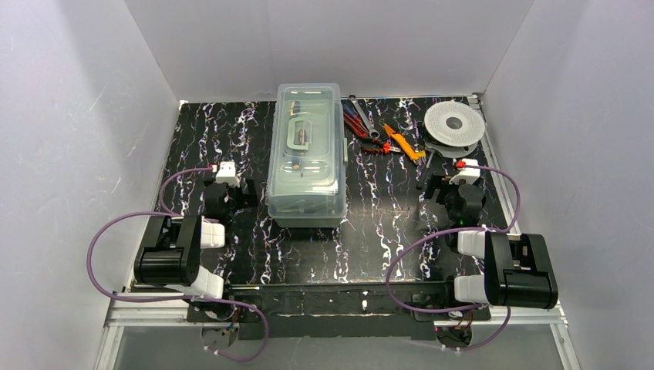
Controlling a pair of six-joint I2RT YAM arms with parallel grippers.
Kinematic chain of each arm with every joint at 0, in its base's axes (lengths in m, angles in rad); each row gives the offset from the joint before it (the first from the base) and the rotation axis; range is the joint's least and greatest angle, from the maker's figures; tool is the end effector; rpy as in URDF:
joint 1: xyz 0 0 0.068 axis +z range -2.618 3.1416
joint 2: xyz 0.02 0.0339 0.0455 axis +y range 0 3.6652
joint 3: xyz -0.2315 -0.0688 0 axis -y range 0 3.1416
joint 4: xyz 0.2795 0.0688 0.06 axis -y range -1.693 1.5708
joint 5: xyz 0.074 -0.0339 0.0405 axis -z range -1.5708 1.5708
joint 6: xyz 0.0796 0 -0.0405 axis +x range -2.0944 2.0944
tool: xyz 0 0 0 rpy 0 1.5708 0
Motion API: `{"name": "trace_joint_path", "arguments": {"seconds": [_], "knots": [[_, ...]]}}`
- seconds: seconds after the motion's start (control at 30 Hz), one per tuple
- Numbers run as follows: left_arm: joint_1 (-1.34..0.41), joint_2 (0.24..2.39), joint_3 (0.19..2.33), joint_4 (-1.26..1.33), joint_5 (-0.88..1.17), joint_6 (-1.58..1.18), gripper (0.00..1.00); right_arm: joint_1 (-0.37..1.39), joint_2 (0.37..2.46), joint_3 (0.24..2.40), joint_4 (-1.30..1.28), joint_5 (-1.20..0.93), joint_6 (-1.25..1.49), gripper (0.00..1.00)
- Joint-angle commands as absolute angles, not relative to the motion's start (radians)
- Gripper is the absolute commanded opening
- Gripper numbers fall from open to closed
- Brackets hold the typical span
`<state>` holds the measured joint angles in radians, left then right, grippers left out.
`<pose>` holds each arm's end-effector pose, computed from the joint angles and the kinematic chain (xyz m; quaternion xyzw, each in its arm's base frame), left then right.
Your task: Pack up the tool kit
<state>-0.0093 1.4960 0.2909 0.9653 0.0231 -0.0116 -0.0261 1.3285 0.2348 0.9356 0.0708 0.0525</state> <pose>0.3078 -0.0047 0.0683 0.0062 0.7866 -0.0155 0.6173 0.2973 -0.0134 0.0933 0.0528 0.7588 -0.0184 0.6490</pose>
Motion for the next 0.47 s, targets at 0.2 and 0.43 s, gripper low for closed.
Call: {"name": "trace_joint_path", "arguments": {"seconds": [0.2, 0.43], "knots": [[-0.005, 1.484, 0.307, 0.985, 0.027, -0.015, 0.98, -0.032, 1.324, 0.268, 0.962, 0.065, 0.052, 0.94], [-0.002, 1.484, 0.309, 0.98, 0.034, -0.016, 0.98, -0.032, 1.324, 0.268, 0.962, 0.065, 0.051, 0.94]]}}
